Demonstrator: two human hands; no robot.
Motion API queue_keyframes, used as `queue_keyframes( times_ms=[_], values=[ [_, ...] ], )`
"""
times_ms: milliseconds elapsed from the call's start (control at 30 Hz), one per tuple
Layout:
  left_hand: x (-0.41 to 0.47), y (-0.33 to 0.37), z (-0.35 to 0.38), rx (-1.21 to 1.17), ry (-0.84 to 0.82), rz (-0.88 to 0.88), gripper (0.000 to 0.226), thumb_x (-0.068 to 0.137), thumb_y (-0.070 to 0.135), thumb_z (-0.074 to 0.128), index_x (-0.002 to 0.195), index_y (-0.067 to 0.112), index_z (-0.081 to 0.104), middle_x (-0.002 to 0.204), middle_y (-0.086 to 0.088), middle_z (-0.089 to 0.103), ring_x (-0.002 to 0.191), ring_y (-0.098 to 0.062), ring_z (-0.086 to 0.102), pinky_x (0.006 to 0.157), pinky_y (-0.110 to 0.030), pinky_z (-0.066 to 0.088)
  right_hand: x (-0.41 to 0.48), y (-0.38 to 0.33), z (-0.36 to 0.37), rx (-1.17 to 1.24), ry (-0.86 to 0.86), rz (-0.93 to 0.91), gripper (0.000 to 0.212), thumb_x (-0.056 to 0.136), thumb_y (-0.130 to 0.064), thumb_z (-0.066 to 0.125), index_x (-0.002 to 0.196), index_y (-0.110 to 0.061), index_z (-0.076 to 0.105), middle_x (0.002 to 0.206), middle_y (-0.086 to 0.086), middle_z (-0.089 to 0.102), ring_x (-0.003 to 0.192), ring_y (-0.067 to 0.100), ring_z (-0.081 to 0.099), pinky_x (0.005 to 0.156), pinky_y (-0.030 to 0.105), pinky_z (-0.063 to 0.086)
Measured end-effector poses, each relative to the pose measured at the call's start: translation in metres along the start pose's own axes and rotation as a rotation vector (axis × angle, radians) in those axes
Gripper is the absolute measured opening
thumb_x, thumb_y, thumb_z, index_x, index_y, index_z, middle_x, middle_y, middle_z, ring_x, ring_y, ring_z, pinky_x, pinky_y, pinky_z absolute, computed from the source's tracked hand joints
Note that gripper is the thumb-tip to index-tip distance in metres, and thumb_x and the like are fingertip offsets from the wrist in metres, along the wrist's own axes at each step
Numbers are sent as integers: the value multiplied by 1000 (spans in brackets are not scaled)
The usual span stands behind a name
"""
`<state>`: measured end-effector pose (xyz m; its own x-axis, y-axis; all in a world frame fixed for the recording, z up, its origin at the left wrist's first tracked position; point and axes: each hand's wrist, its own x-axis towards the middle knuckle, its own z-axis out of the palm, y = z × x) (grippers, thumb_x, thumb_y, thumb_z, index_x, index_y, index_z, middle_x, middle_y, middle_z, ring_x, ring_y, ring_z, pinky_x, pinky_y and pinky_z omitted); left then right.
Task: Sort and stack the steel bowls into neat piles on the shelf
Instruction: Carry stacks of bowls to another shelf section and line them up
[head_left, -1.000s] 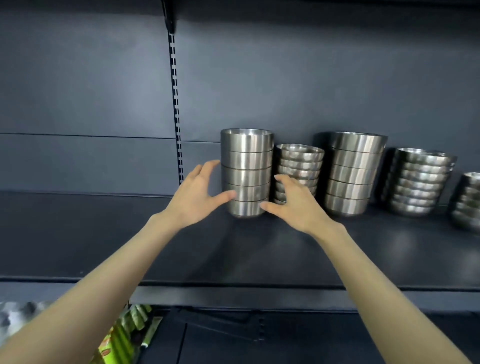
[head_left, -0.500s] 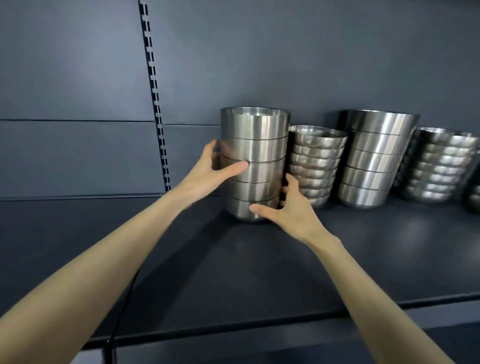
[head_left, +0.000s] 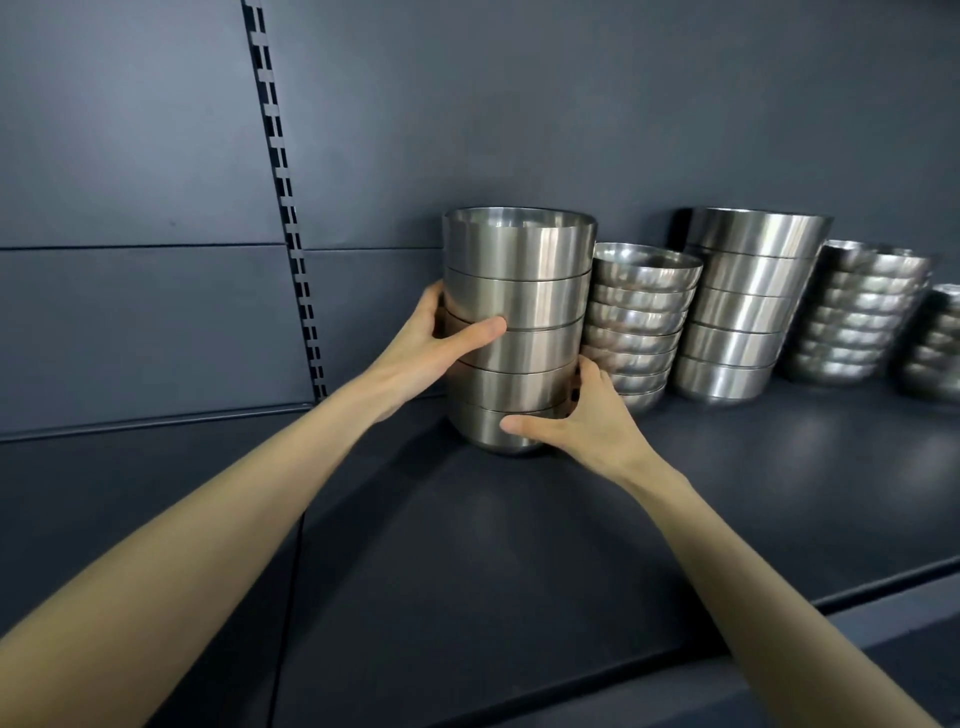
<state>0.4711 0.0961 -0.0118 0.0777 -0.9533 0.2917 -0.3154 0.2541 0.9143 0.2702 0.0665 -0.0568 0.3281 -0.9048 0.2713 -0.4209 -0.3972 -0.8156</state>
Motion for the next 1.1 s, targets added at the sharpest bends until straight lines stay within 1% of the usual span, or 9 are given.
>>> queue_keyframes(
  times_ms=[100,200,333,467,567,667,767,933,1100],
  values=[
    [-1,-3,-4,8,0,6,95,56,69,73,135,32,36,124,14,56,115,-6,56,98,-41,47,0,-2,2,-74,19,1,120,41,-66,82,140,-17,36,130,-6,41,120,9,43,101,28,39],
    [-2,-5,-9,19,4,13,91,57,69,71,132,31,37,121,12,57,111,-4,57,90,-35,50,-1,-3,5,-58,19,12,124,34,-70,80,137,-17,35,128,-8,41,118,10,46,101,31,43],
    [-4,-7,-10,-2,-22,5,97,57,69,71,139,33,32,128,17,53,118,-4,53,91,-32,47,0,1,9,115,-42,50,113,51,-45,92,138,-16,26,133,-7,50,119,9,51,93,22,43],
    [-7,-4,-8,-47,-51,-11,95,56,68,71,138,42,31,117,33,54,98,14,58,64,-17,48,0,3,11,140,-12,56,116,51,-43,93,143,-17,27,130,-8,53,117,10,53,95,24,44],
    [-9,0,-11,-71,-63,-17,88,57,63,74,133,42,36,111,32,58,90,14,62,56,-15,52,-1,1,10,151,8,43,120,40,-51,91,140,-18,33,129,-7,58,116,10,57,98,29,48],
    [-14,4,-14,-33,-60,-24,80,62,57,76,129,36,38,114,19,60,94,5,64,58,-20,55,-4,-2,9,180,-3,33,120,32,-55,88,136,-20,38,124,-9,61,112,9,60,95,30,51],
    [-23,12,-19,42,-32,-31,79,61,61,74,125,31,39,117,9,58,102,-4,62,69,-33,58,-8,-7,7,200,-28,20,110,31,-55,88,126,-26,42,116,-13,63,107,6,63,90,27,53],
    [-51,38,-27,106,31,-16,84,55,69,70,121,29,38,123,-4,57,108,-23,61,77,-48,59,-23,-28,-2,220,-76,-40,111,34,-52,90,131,-24,42,114,-14,63,103,6,65,88,29,55],
    [-103,64,-28,86,120,-12,83,54,68,73,121,34,38,119,4,57,112,-28,59,77,-54,57,-54,-47,-8,232,-135,-113,105,34,-53,91,124,-31,43,109,-19,63,96,-3,65,80,21,55]
  ],
)
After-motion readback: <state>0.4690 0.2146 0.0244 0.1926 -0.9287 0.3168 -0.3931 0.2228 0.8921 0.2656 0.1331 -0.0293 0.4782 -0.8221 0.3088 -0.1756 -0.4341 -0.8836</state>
